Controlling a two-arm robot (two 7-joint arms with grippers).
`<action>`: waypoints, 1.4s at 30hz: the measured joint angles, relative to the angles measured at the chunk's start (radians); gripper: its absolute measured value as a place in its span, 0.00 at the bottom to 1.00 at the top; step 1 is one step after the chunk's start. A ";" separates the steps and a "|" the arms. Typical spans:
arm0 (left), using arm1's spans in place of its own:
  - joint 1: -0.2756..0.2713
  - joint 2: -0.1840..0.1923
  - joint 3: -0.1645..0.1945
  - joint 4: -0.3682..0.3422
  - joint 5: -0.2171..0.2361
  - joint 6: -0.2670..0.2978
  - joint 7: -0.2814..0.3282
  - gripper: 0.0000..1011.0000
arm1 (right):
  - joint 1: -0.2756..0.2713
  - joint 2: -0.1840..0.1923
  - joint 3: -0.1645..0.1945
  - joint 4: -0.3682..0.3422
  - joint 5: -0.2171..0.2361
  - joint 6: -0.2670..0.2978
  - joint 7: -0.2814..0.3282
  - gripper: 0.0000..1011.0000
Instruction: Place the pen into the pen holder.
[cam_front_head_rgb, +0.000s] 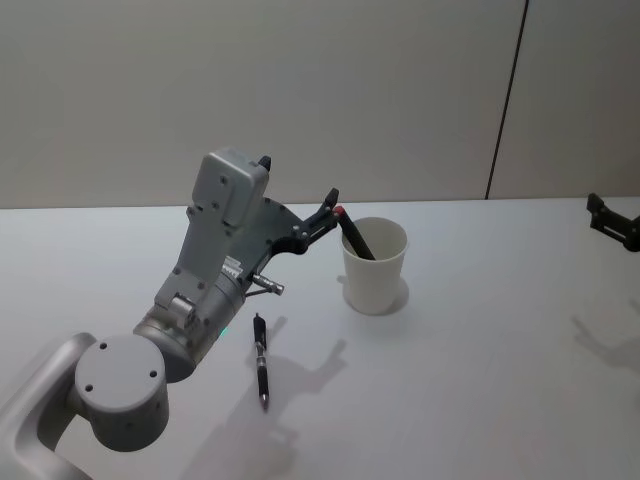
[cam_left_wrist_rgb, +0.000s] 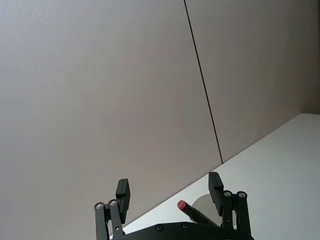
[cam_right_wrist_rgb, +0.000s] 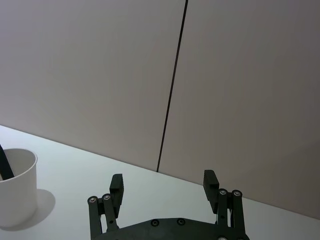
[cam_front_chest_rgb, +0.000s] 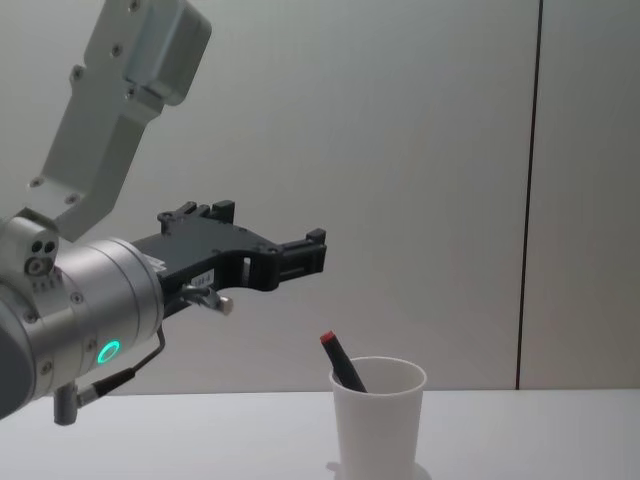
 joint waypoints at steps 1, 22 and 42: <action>0.001 0.000 0.000 -0.001 0.000 0.003 0.000 0.99 | -0.001 0.001 0.000 -0.001 -0.001 0.001 0.000 0.99; 0.014 0.012 -0.016 -0.057 -0.027 0.202 0.008 0.99 | -0.009 0.005 0.003 -0.009 -0.005 0.006 0.000 0.99; 0.055 0.005 -0.030 -0.070 -0.178 0.375 0.055 0.99 | -0.011 0.006 0.003 -0.010 -0.005 0.007 0.000 0.99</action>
